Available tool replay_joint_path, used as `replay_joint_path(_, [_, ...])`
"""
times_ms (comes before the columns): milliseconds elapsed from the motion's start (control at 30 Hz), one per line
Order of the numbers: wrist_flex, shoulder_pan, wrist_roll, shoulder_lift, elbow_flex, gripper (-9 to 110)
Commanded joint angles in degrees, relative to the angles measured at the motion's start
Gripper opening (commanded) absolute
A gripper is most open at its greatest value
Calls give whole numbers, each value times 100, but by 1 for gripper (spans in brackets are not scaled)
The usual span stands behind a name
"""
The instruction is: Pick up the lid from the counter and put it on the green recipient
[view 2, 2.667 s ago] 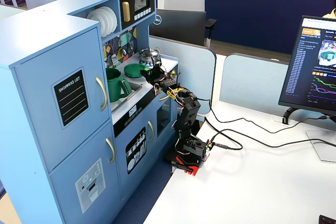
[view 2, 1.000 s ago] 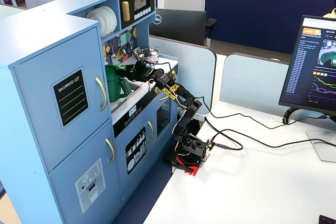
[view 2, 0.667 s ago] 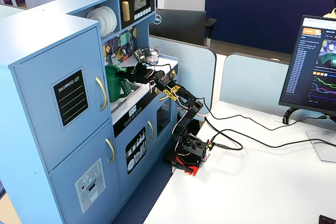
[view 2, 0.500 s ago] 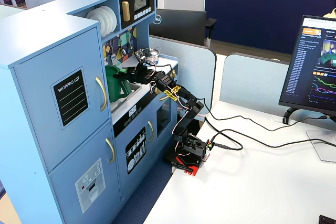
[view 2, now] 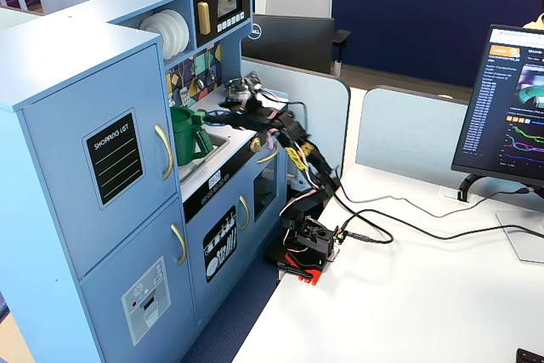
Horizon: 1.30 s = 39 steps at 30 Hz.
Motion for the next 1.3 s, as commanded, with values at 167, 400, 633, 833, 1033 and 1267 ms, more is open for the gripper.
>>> replay_joint_path(167, [940,88,369,2610,3278,21])
replay_joint_path(400, [1204,-26,105,3182,5959,0])
replay_joint_path(633, [1072,-475,1239,3322,7726,0])
replay_joint_path(833, [2074,-554,1521,3964,8288,0])
replay_joint_path(1033, [3463,-527,1213,4395,8508,1])
replay_joint_path(1267, [3674,-413,1178,4403,8508,2])
